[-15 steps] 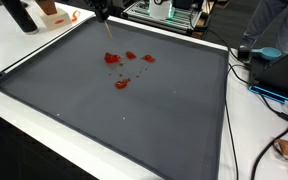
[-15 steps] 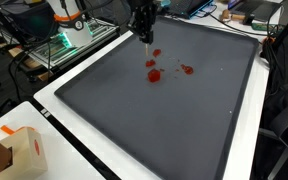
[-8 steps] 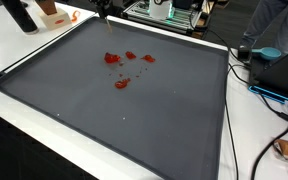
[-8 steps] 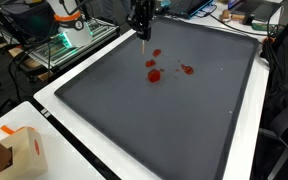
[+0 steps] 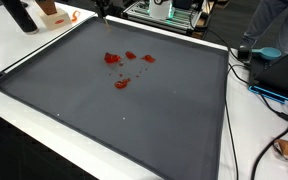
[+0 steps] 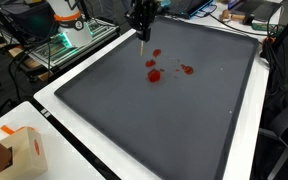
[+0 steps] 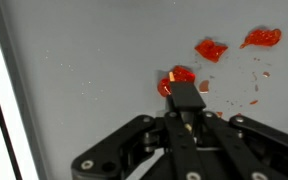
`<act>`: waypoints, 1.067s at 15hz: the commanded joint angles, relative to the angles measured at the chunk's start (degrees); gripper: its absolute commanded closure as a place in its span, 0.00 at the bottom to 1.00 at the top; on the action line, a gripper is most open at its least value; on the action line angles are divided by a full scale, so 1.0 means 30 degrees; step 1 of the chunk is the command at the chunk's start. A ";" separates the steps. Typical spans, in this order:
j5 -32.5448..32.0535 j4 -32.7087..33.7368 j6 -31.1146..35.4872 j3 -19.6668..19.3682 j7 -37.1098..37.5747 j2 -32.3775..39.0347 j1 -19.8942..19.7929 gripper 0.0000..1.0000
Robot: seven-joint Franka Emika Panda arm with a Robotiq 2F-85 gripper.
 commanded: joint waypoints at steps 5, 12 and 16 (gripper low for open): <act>-0.5718 0.1587 -0.1495 0.1032 1.0799 0.1834 0.1293 0.97; -0.9655 0.3644 -0.2975 0.0735 1.7731 0.4974 0.2979 0.97; -1.1243 0.4557 -0.3330 0.0446 2.0332 0.6559 0.3649 0.97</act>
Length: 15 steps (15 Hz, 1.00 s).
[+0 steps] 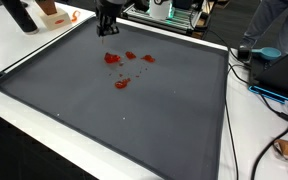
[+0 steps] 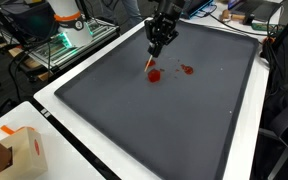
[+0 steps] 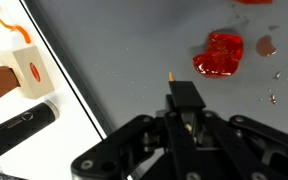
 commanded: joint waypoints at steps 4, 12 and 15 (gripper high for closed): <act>-0.2342 0.1762 -0.1004 -0.0763 0.3696 0.2555 0.1059 0.97; -0.3067 0.3083 -0.2394 -0.1089 0.4866 0.4230 0.1171 0.97; -0.3007 0.3382 -0.2780 -0.1140 0.4586 0.4595 0.1122 0.97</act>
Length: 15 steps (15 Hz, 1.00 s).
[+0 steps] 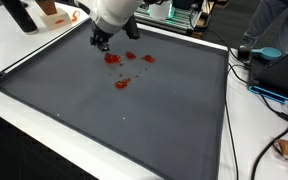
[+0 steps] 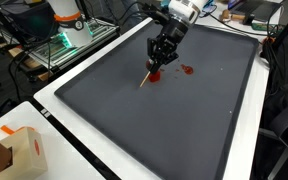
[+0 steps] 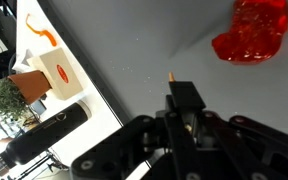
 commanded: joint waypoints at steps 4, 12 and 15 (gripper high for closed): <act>-0.0100 0.0713 -0.1008 -0.0165 -0.0571 0.0831 0.0063 0.97; 0.0282 0.0538 -0.1121 0.0010 -0.2918 0.0690 -0.0231 0.97; 0.0516 0.0481 -0.1096 0.0048 -0.4104 0.0620 -0.0333 0.97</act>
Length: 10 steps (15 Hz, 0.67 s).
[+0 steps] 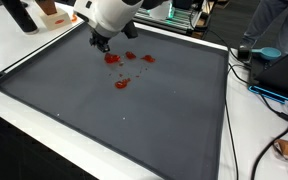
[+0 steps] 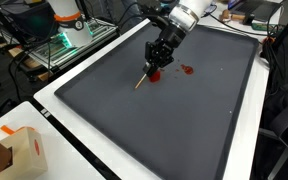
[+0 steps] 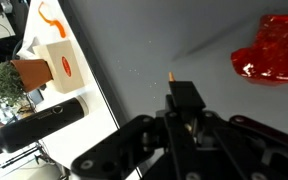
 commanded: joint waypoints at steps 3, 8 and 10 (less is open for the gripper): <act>0.0655 -0.0067 -0.0178 0.0130 -0.2427 -0.0121 -0.0325 0.97; 0.1144 -0.0189 -0.0165 0.0090 -0.4059 -0.0243 -0.0447 0.97; 0.1413 -0.0254 -0.0132 0.0079 -0.4576 -0.0342 -0.0493 0.97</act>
